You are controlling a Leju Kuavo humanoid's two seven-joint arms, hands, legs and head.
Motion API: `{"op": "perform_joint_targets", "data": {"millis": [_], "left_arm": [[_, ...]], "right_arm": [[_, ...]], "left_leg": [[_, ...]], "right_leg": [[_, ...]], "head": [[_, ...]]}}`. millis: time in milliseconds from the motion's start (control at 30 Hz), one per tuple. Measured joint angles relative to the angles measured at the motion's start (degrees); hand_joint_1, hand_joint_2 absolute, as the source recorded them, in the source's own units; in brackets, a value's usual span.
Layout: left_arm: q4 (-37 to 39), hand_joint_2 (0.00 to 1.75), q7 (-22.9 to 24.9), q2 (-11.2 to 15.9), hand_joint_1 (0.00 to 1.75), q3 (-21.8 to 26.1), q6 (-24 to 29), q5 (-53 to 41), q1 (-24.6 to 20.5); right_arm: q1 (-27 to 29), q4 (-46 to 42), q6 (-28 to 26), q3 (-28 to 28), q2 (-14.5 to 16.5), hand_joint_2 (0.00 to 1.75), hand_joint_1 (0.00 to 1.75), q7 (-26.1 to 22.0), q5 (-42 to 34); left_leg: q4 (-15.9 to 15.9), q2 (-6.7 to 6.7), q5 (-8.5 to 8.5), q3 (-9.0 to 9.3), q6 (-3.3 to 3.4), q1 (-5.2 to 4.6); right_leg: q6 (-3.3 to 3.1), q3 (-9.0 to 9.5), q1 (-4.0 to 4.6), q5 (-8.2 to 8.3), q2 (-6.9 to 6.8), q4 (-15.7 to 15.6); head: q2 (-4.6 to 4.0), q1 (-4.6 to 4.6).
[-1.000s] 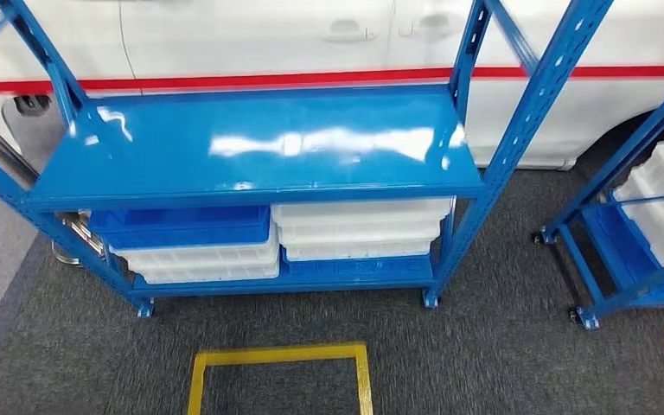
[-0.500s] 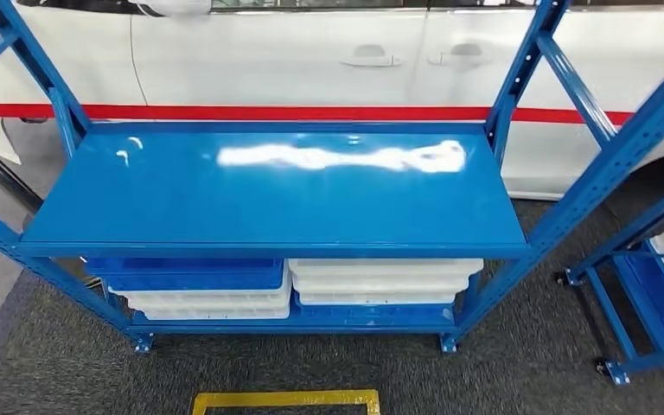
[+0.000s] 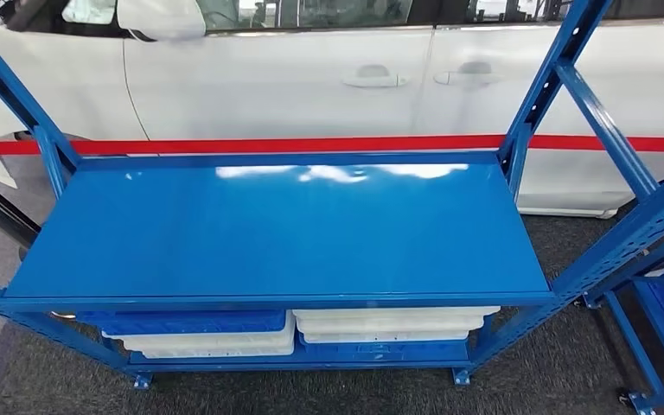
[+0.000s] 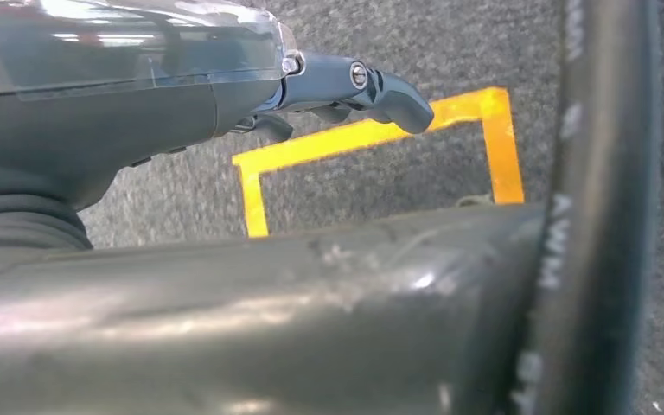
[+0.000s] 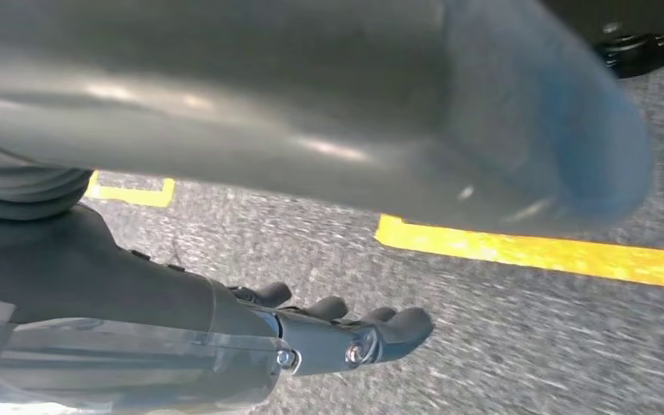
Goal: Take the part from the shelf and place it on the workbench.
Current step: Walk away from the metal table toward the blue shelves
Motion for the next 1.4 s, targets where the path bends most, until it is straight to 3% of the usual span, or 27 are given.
{"op": "perform_joint_targets", "data": {"millis": [33,100,167,267,300,333,367,467,500,567,633,700,767,800,833,867,933,1000,1133,1167,1233,1300,1333,1400], "left_arm": [[0.01,0.00,0.08,0.00,0.00,0.00,0.02,-0.05,0.01],[0.00,0.00,0.14,0.01,0.00,0.00,0.05,-0.10,-0.17],[0.00,0.00,0.15,0.01,0.00,0.00,0.05,-0.11,-0.39],[0.00,0.00,0.35,0.01,0.00,0.00,-0.22,-0.19,-0.50],[0.00,0.00,0.48,0.02,0.00,0.01,-0.39,-0.19,-0.50],[0.00,0.00,0.60,0.03,0.00,0.01,-0.58,-0.17,-0.49],[0.00,0.00,0.68,0.04,0.00,0.02,-0.71,-0.14,-0.48],[0.00,0.00,0.79,0.02,0.00,0.02,-1.02,-0.17,-0.43],[0.00,0.00,0.81,0.01,0.00,0.03,-1.10,-0.22,-0.42],[0.00,0.00,0.85,0.00,0.00,0.04,-1.16,-0.27,-0.42],[0.00,0.00,0.85,0.07,0.00,0.08,-1.17,-0.32,-0.36],[0.00,0.00,0.92,0.12,0.00,0.11,-1.15,-0.45,-0.24],[0.00,0.00,1.02,0.15,0.00,0.13,-1.07,-0.56,-0.17],[0.00,0.00,1.05,0.18,0.00,0.15,-1.02,-0.61,-0.16],[0.00,0.00,1.05,0.21,0.00,0.17,-0.98,-0.67,-0.14],[0.00,0.00,1.05,0.23,0.00,0.18,-0.96,-0.76,-0.14],[-0.01,0.00,1.03,0.25,0.00,0.20,-0.92,-0.99,-0.21],[-0.02,0.00,1.00,0.25,0.00,0.20,-0.88,-1.13,-0.31],[-0.02,0.00,0.98,0.26,0.00,0.26,-0.71,-1.23,-0.28],[-0.02,0.00,0.97,0.26,0.00,0.26,-0.66,-1.25,-0.30],[-0.02,0.00,0.93,0.25,0.00,0.26,-0.53,-1.28,-0.30],[-0.02,0.00,0.91,0.25,0.00,0.27,-0.43,-1.34,-0.20],[-0.02,0.00,0.91,0.25,0.00,0.28,-0.40,-1.41,-0.15],[-0.02,0.00,0.89,0.24,0.00,0.32,-0.37,-1.57,-0.11]], "right_arm": [[-0.07,0.01,0.01,-0.03,0.00,0.00,0.00,0.03,0.07],[-0.15,0.01,0.02,-0.06,0.00,0.00,0.00,0.06,0.20],[-0.27,0.01,0.04,-0.09,0.00,0.00,0.00,0.05,0.30],[-0.34,0.01,0.17,-0.13,0.03,0.00,0.00,0.04,0.39],[-0.29,0.01,0.25,-0.14,0.05,0.00,0.00,0.03,0.42],[-0.24,0.01,0.31,-0.16,0.06,0.00,0.00,0.03,0.45],[-0.20,0.01,0.33,-0.19,0.07,0.00,0.00,0.03,0.47],[-0.23,0.01,0.33,-0.27,0.05,0.00,0.00,0.01,0.56],[-0.28,0.01,0.33,-0.30,0.05,0.00,0.00,-0.02,0.59],[-0.34,0.01,0.36,-0.33,0.08,0.00,0.00,-0.08,0.63],[-0.34,0.02,0.52,-0.34,0.30,0.00,0.00,-0.10,0.67],[-0.35,0.02,0.73,-0.37,0.51,0.00,0.00,-0.13,0.75],[-0.31,0.01,0.86,-0.40,0.51,0.00,0.00,-0.16,0.84],[-0.28,0.01,0.92,-0.42,0.52,0.00,0.00,-0.16,0.86],[-0.25,0.01,0.96,-0.44,0.54,0.00,0.00,-0.16,0.90],[-0.24,0.01,0.98,-0.46,0.57,0.00,0.00,-0.15,0.95],[-0.30,0.01,1.00,-0.57,0.63,0.00,0.00,-0.14,1.08],[-0.38,0.01,1.00,-0.70,0.65,0.00,0.00,-0.14,1.19],[-0.36,0.01,0.98,-0.83,0.65,0.00,0.00,-0.14,1.25],[-0.34,0.01,0.97,-0.85,0.64,0.00,0.00,-0.14,1.26],[-0.34,0.01,0.96,-0.87,0.63,0.00,0.00,-0.13,1.33],[-0.31,0.01,0.97,-0.88,0.64,0.00,0.00,-0.12,1.42],[-0.30,0.01,0.97,-0.89,0.65,0.00,0.00,-0.12,1.47],[-0.30,0.01,0.96,-0.90,0.65,0.00,0.00,-0.12,1.61]], "left_leg": [[-0.19,0.07,0.96,-0.14,0.45,-0.15],[-0.06,-0.12,1.27,0.05,1.47,-0.31],[-0.58,-0.16,1.45,0.11,2.34,-0.32],[-0.86,-0.06,1.35,0.14,3.19,-0.76],[-0.85,-0.08,1.29,0.16,3.32,-0.99],[-0.84,-0.13,1.26,0.21,3.39,-1.24],[-0.84,-0.19,1.24,0.27,3.43,-1.47],[-0.79,-0.28,1.28,0.42,3.37,-1.97],[-0.76,-0.27,1.36,0.41,3.23,-2.04],[-0.87,-0.22,1.68,0.39,2.75,-2.03],[-0.59,-0.24,1.36,0.21,2.11,-1.95],[2.74,-0.29,-1.88,-0.99,1.53,-1.83],[9.51,-0.29,-6.75,-3.01,1.00,-1.54],[12.28,-0.29,-8.27,-3.52,0.76,-1.40],[13.33,-0.28,-8.76,-3.15,0.56,-1.28],[12.15,-0.26,-8.19,-1.69,0.43,-1.17],[4.59,-0.27,-5.84,3.54,0.41,-0.99],[-1.38,-0.43,-4.36,6.97,1.00,-1.19],[-2.52,-0.46,-3.13,6.78,2.86,-1.52],[-2.74,-0.37,-2.71,6.47,3.43,-1.44],[-2.96,-0.15,-1.91,5.58,4.29,-1.35],[-2.92,-0.02,-1.30,4.66,4.56,-1.47],[-2.87,0.03,-1.03,4.24,4.54,-1.54],[-2.75,0.06,-0.53,3.67,4.35,-1.66]], "right_leg": [[0.49,0.31,0.02,-0.48,0.04,0.09],[1.32,0.69,-0.10,-1.09,-0.07,-0.13],[1.60,-0.21,-0.23,-2.78,-0.35,1.94],[1.54,-5.51,0.03,-7.75,-0.59,11.88],[1.45,-7.02,0.16,-8.26,-0.61,14.33],[1.25,-7.72,0.29,-7.62,-0.61,14.98],[0.91,-7.39,0.48,-5.88,-0.62,13.43],[-0.62,-3.65,1.38,0.01,-0.76,3.40],[-0.92,-2.98,1.65,0.85,-0.84,1.48],[-1.13,-2.90,1.92,1.49,-0.99,0.55],[-1.52,-3.03,1.57,2.35,-1.14,-0.02],[-1.99,-3.55,1.14,3.34,-1.36,-0.57],[-2.18,-4.55,1.17,4.05,-1.46,-0.54],[-2.11,-5.09,1.16,4.39,-1.49,-0.46],[-1.98,-5.62,1.13,4.70,-1.52,-0.32],[-1.80,-6.13,1.07,4.97,-1.53,-0.12],[-1.36,-7.03,0.90,5.36,-1.54,0.50],[-0.75,-7.57,0.93,5.71,-1.56,1.05],[0.77,-7.97,0.87,6.26,-1.41,1.12],[1.04,-8.45,0.82,5.23,-1.35,2.08],[1.40,-10.47,0.73,0.93,-1.24,7.23],[1.65,-12.64,0.73,-3.00,-1.23,13.82],[1.72,-12.88,0.73,-3.59,-1.23,15.60],[1.52,-9.99,0.76,-1.70,-1.24,12.96]], "head": [[0.00,0.01],[0.00,0.00],[0.00,0.01],[0.00,0.01],[0.00,0.01],[0.00,0.01],[0.00,0.00],[0.00,0.01],[0.00,0.01],[0.00,0.00],[0.00,0.00],[0.00,0.00],[0.00,-0.01],[0.00,-0.01],[0.00,-0.01],[0.00,-0.01],[0.00,-0.01],[0.00,-0.01],[0.00,0.00],[0.00,0.00],[0.00,0.00],[0.00,-0.01],[0.00,-0.01],[0.00,-0.01]]}}
